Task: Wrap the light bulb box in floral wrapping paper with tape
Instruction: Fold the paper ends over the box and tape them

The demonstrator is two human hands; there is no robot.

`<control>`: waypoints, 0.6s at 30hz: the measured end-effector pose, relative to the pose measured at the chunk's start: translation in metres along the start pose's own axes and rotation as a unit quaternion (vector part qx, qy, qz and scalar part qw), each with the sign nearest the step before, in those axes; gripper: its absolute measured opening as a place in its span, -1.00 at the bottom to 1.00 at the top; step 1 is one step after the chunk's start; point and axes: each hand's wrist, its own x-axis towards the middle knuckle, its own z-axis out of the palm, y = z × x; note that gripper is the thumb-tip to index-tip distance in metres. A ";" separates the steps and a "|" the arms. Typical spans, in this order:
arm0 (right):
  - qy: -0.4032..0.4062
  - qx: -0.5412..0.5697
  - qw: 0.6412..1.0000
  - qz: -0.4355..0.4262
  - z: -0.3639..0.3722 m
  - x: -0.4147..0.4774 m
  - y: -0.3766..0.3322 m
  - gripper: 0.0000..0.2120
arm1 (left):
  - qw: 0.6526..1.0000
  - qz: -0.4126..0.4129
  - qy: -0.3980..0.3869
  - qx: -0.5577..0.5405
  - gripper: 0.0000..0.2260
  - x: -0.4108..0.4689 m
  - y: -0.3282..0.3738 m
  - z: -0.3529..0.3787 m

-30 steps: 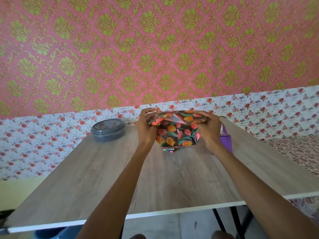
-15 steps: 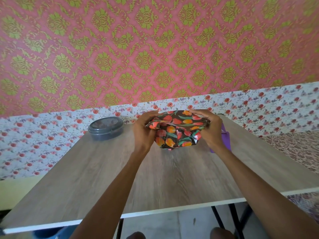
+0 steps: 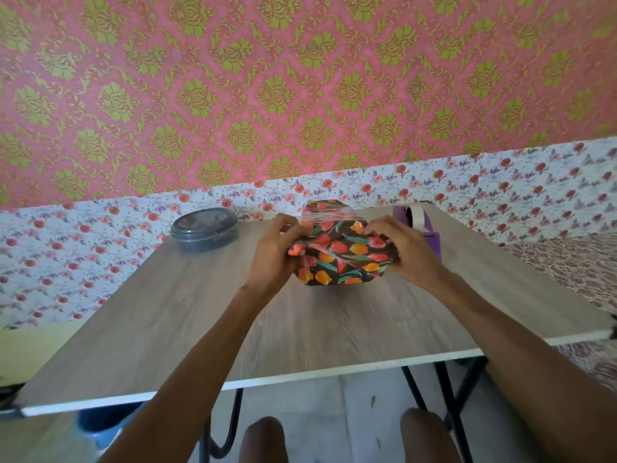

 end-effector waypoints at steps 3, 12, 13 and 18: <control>-0.055 -0.037 0.998 -0.018 -0.001 -0.014 0.000 -0.53 | 0.998 0.036 -0.051 0.024 -0.69 -0.020 -0.002 0.001; -0.126 -0.103 0.987 -0.001 -0.013 -0.027 0.003 -0.38 | 0.974 0.145 -0.134 0.114 -0.51 -0.033 -0.008 -0.008; -0.141 -0.097 0.985 0.003 -0.018 -0.027 -0.001 -0.35 | 0.972 0.150 -0.134 0.118 -0.52 -0.034 -0.007 -0.010; -0.193 -0.070 0.978 0.023 -0.037 -0.024 -0.013 -0.28 | 0.966 0.177 -0.129 0.137 -0.63 -0.037 -0.004 -0.019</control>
